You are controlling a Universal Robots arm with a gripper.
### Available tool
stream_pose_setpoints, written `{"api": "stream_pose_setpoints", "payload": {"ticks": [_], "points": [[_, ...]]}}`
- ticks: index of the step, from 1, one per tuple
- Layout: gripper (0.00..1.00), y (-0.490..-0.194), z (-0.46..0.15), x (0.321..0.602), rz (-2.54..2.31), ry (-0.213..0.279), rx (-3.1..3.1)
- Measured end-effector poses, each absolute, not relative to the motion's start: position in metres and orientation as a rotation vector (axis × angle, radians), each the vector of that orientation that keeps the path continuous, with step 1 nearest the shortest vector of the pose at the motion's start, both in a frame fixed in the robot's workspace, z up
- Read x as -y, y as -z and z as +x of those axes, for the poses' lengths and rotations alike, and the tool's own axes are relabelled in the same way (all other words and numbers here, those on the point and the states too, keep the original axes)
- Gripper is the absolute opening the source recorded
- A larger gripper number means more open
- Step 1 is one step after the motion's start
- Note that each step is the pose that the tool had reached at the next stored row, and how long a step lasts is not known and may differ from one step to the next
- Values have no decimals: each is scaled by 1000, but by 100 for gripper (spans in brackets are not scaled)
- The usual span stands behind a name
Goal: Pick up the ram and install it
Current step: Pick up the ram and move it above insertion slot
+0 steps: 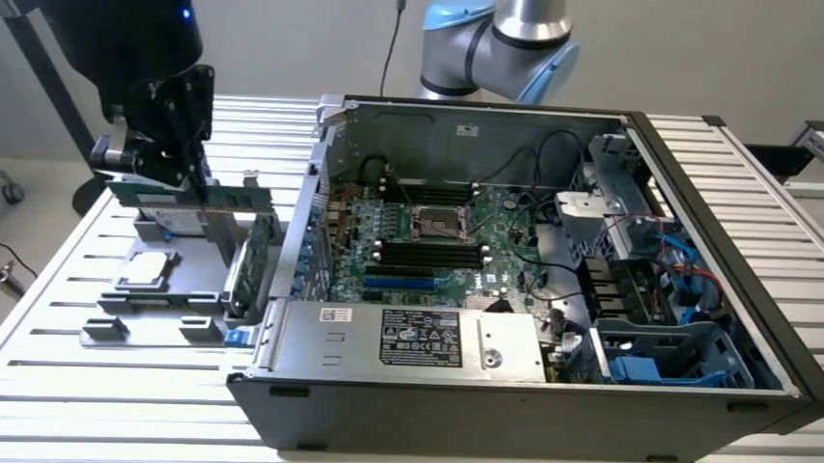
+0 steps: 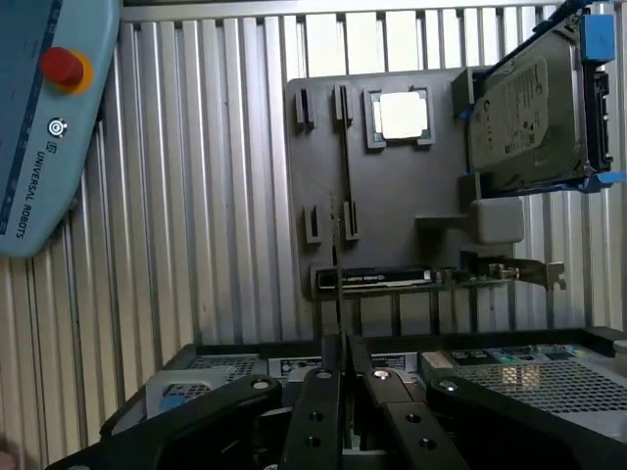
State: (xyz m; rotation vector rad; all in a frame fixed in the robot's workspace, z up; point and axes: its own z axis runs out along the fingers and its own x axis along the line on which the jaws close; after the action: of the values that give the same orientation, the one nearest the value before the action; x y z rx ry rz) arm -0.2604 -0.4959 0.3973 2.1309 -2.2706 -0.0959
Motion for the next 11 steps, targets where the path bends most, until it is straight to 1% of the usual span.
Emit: {"api": "stream_pose_setpoints", "payload": {"ticks": [11], "points": [[14, -398, -211, 492, 2135, 106, 2274]]}}
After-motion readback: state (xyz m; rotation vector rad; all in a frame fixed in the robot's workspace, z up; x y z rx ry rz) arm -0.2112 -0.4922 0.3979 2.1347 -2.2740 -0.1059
